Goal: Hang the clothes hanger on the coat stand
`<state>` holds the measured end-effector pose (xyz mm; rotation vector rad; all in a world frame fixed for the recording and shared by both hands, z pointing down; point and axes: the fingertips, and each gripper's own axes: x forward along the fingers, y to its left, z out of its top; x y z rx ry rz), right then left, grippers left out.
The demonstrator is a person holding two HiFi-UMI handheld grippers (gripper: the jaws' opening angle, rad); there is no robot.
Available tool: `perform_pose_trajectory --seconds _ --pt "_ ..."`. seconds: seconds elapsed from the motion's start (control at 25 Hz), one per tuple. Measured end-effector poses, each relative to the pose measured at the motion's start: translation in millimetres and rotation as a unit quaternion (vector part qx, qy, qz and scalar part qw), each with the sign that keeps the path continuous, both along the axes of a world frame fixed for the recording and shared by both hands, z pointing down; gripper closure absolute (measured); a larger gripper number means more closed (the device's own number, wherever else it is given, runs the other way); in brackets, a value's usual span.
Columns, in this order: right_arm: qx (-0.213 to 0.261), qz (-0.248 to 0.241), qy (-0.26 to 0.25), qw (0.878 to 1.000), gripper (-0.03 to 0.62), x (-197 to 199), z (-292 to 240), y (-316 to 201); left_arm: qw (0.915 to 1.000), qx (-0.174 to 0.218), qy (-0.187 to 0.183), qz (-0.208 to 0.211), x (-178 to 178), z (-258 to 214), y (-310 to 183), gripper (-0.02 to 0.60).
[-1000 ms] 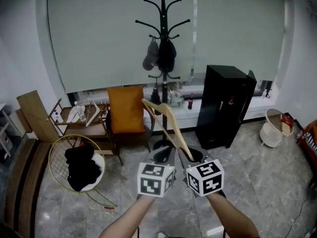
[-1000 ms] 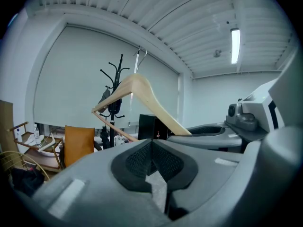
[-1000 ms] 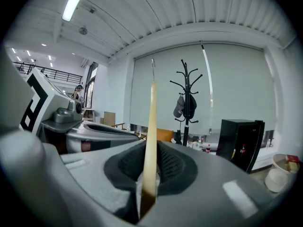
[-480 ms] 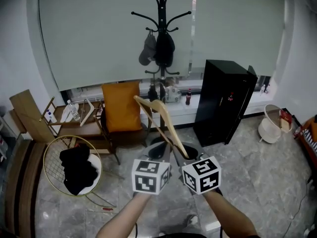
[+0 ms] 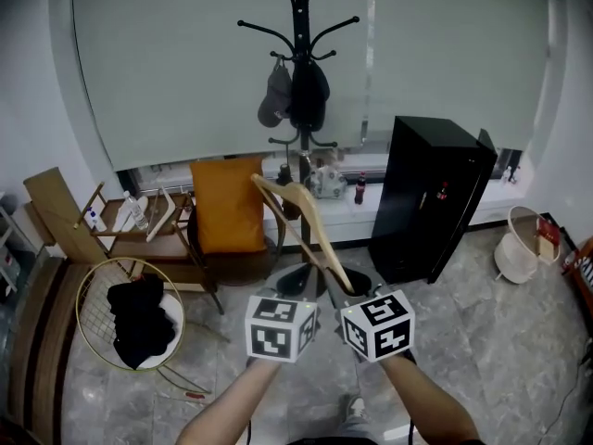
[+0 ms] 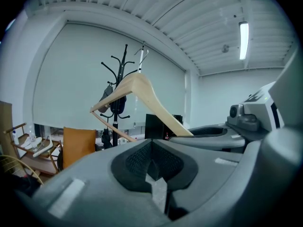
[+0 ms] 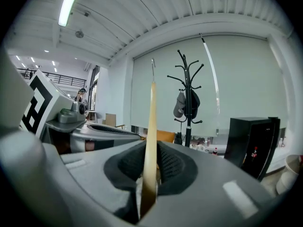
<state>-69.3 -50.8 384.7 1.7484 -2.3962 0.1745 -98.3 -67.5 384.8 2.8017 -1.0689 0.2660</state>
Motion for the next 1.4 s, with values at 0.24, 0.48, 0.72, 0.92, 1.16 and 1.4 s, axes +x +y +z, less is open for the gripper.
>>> perform_pose_trajectory --seconds 0.24,0.48,0.72,0.92,1.16,1.4 --pt "-0.001 -0.025 -0.001 1.000 0.554 59 -5 -37 0.9997 -0.004 -0.003 -0.022 58 -5 -36 0.577" --pt "0.002 -0.043 -0.008 0.999 0.554 116 -8 -70 0.9991 -0.002 -0.015 -0.040 112 -6 -67 0.577" --pt "0.003 -0.065 -0.011 0.998 0.554 158 -9 -101 0.9979 0.000 -0.020 -0.061 152 -9 -97 0.577" --pt "0.000 -0.080 -0.014 0.997 0.554 183 -10 -120 0.9966 0.001 -0.024 -0.079 175 -10 -114 0.577" --pt "-0.003 -0.094 -0.019 0.995 0.554 198 -4 -136 0.9954 -0.001 -0.028 -0.092 190 -7 -130 0.577" --pt "-0.003 -0.096 -0.023 0.995 0.554 208 -2 -148 0.9954 -0.001 -0.027 -0.092 199 -5 -143 0.577"
